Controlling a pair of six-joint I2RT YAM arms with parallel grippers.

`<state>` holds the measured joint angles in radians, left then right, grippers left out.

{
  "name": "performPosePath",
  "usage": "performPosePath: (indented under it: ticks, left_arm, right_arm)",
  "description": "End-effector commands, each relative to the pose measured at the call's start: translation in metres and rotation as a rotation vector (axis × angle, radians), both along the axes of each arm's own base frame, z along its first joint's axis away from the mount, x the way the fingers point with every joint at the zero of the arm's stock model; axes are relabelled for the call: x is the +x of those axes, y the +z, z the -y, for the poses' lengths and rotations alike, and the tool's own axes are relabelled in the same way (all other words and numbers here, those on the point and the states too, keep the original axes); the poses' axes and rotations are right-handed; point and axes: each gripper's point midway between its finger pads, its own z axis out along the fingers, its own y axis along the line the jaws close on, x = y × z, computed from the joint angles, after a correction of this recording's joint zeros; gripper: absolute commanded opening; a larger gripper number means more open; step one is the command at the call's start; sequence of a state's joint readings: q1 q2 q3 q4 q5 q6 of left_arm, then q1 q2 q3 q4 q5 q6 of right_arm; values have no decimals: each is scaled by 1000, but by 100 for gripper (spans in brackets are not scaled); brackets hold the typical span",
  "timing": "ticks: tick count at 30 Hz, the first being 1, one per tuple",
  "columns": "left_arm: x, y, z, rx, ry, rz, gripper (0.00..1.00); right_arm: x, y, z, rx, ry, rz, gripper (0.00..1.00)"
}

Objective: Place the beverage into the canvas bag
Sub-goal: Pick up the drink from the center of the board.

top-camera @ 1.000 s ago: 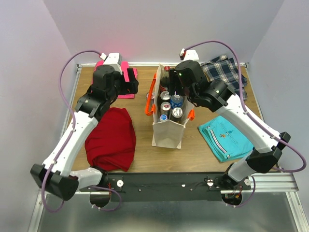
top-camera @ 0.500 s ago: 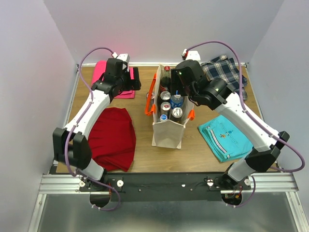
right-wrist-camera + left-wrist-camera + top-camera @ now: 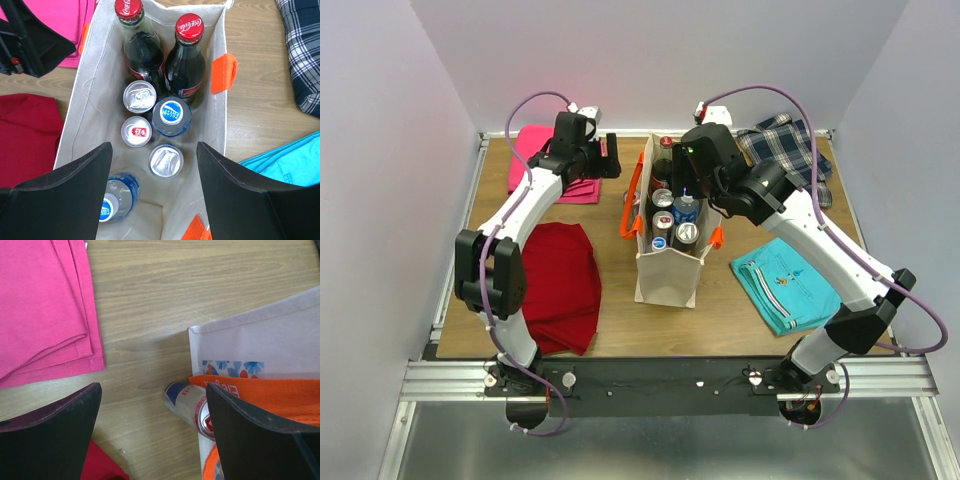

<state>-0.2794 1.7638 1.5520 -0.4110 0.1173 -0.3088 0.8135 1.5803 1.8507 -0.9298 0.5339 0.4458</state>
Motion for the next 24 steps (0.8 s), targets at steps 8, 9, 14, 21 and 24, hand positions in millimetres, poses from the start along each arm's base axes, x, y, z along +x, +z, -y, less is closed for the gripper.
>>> performPosePath:
  ticks: [8,9,14,21,24]
  left_arm:
    - [-20,-17,44,46,-160,-25,94]
    - [-24,-16,49,48,-177,-23,94]
    - [-40,-21,53,53,-225,-33,94]
    - [-52,-25,61,65,-274,-37,94]
    - [-56,-28,66,65,-301,-44,95]
  right_arm:
    - [1,7,4,20,-23,3,77]
    - [1,7,4,20,-21,2,77]
    - [1,3,6,12,-25,-3,77]
    - [1,-1,5,7,-20,-10,77]
    - [0,-1,6,8,-22,-9,77]
